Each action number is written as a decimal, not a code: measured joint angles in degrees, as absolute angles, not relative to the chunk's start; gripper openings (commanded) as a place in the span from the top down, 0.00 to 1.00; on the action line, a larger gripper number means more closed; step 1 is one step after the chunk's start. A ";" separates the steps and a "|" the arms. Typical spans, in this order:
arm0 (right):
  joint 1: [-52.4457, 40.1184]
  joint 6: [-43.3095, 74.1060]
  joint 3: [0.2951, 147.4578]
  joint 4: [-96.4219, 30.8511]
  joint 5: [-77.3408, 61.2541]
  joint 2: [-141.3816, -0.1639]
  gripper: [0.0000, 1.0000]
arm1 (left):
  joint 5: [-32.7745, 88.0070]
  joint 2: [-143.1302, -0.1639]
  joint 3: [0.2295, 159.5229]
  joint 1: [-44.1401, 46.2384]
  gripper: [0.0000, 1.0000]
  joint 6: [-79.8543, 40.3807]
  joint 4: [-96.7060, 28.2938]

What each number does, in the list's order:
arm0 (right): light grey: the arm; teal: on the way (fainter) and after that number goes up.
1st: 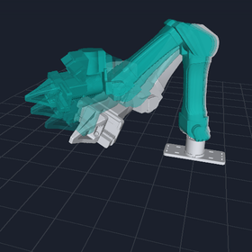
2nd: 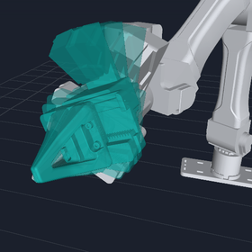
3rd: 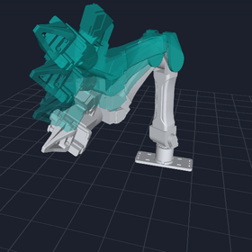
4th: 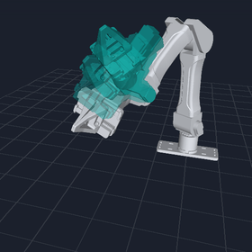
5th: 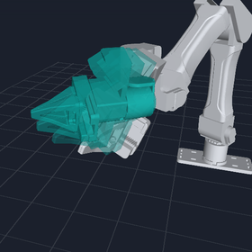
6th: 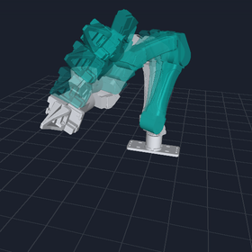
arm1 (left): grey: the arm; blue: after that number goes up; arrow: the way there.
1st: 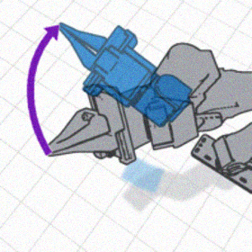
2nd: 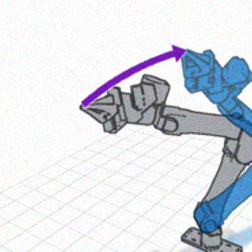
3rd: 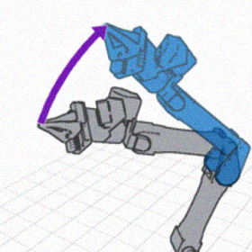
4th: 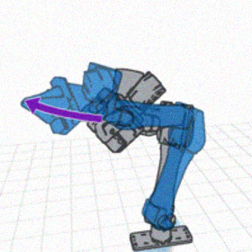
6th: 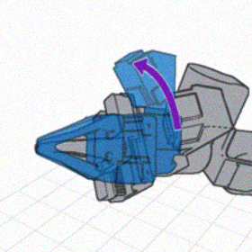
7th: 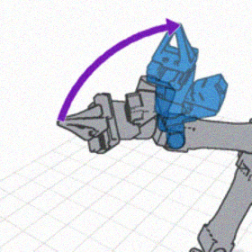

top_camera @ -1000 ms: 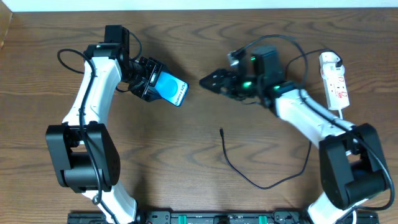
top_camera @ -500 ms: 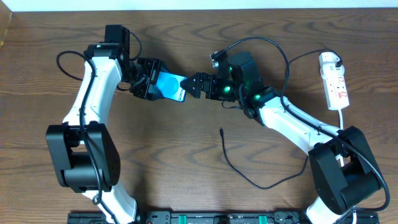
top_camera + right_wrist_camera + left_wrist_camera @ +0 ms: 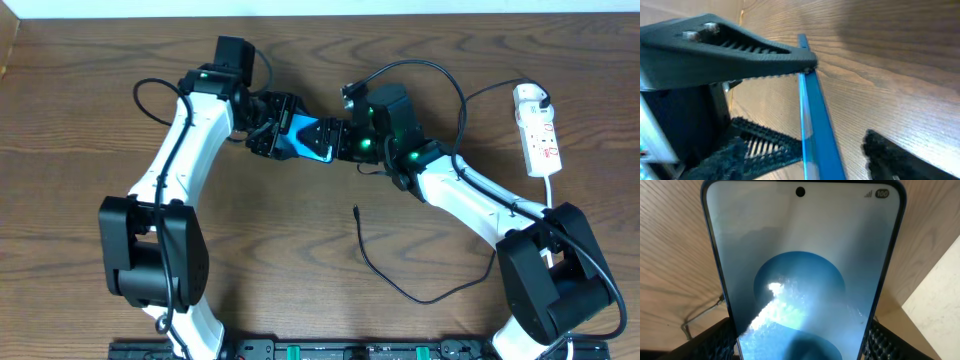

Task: Plug charger to phone and switch on socket
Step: 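Close the right gripper on the phone's top end beside the left gripper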

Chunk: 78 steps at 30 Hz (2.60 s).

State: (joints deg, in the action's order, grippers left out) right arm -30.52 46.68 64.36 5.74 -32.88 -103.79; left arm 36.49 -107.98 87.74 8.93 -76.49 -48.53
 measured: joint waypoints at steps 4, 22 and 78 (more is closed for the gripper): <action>-30.55 46.68 64.36 4.73 -31.38 -103.79 0.60 | 37.63 -107.98 87.74 9.61 0.93 -76.97 -47.33; -30.55 47.16 64.38 4.62 -31.07 -103.79 0.99 | 38.02 -107.98 87.74 9.67 0.43 -77.73 -47.31; -26.83 116.14 64.42 29.82 -43.00 -104.53 0.99 | 29.39 -95.72 87.66 4.60 0.05 -71.81 -45.58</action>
